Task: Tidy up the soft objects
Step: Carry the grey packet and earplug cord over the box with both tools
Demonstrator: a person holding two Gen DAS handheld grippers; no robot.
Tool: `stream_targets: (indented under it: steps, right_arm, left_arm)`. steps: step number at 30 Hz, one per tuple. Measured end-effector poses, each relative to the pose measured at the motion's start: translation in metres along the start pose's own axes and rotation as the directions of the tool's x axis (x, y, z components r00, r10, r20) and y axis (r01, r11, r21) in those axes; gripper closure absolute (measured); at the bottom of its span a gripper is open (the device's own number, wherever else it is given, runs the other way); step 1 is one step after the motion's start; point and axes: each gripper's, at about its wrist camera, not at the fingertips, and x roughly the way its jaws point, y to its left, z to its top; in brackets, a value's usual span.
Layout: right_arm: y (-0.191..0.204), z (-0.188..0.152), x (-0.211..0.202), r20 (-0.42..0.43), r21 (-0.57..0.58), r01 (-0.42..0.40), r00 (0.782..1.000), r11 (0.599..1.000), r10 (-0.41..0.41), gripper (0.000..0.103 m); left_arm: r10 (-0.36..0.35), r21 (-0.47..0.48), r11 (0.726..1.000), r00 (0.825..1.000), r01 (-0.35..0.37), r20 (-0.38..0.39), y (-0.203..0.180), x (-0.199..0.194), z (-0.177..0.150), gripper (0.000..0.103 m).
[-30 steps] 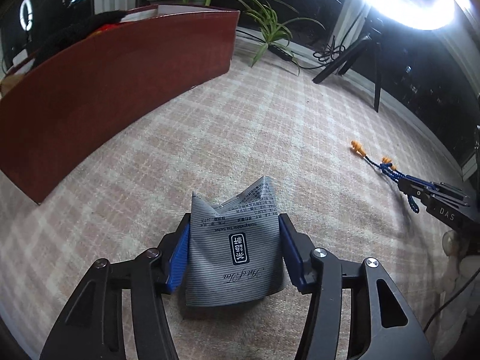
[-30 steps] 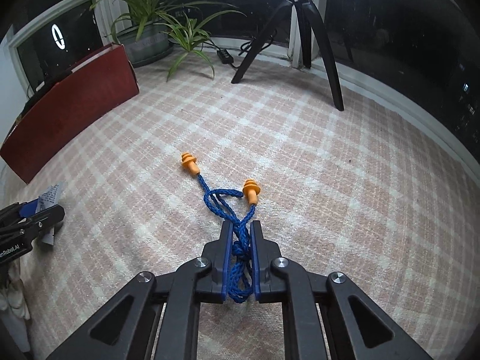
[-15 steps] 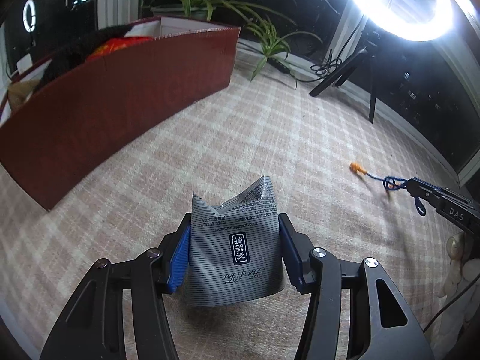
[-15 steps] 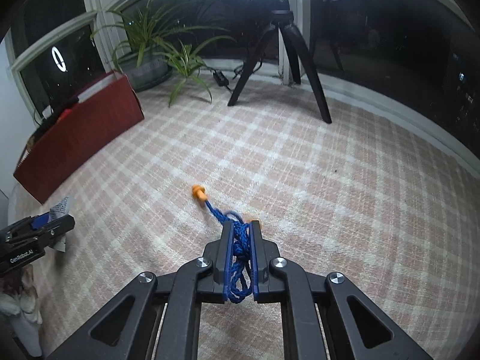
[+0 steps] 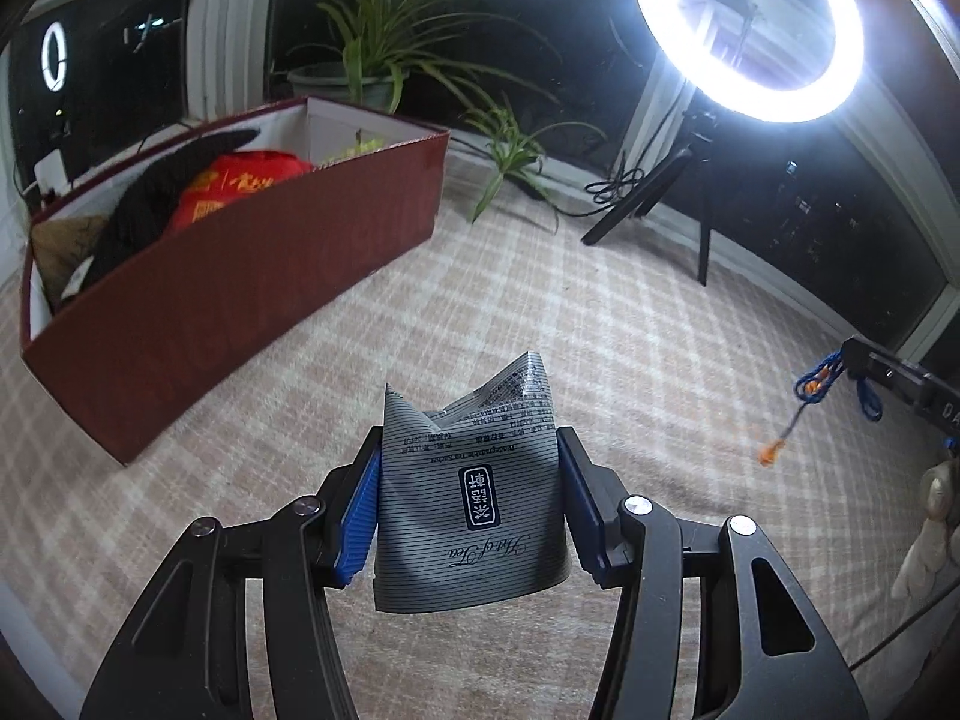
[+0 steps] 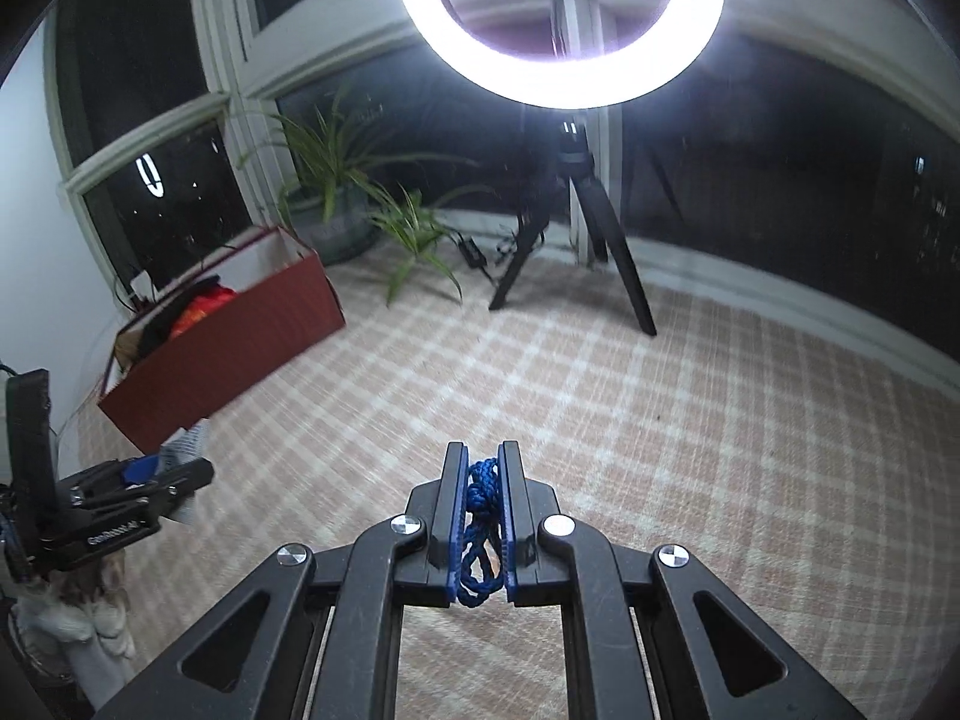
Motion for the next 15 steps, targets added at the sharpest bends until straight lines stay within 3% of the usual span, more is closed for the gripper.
stream_targets:
  steps: [15]
  right_arm:
    - [0.045,0.011,-0.054,0.064,-0.019,0.002,0.998,1.000,-0.001,0.096]
  left_arm:
    - [-0.066,0.038,0.997,0.997,0.065,0.033,0.010,-0.041,0.009,0.050]
